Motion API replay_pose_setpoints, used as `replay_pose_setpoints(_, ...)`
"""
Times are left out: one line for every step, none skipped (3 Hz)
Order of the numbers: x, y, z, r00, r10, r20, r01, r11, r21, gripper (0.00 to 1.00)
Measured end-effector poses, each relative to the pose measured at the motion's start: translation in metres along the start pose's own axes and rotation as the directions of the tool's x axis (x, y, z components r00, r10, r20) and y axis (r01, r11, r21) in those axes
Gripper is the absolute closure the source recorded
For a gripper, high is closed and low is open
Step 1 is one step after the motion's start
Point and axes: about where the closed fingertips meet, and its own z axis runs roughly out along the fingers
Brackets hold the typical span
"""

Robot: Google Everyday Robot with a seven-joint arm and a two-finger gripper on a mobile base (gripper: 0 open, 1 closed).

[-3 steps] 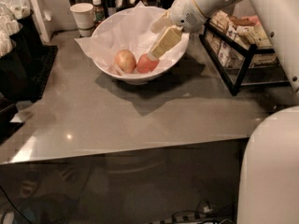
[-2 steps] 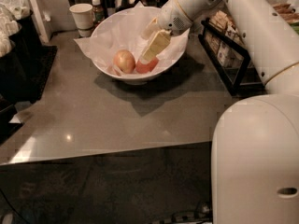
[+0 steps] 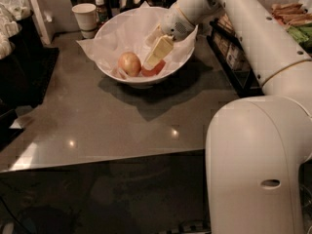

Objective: Pick apple from white bowl

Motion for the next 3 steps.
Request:
replay_pose_setpoints(0.014,-0.006,0.007,0.998,0.039,-0.038,-0.039,0.9992,0.003,0.28)
replay_pose_setpoints(0.028,-0.009,0.01,0.995,0.077,-0.063,-0.077,0.997,0.006,0.28)
replay_pose_setpoints(0.032,-0.009,0.015,0.994,0.09,-0.068,-0.09,0.996,-0.002,0.29)
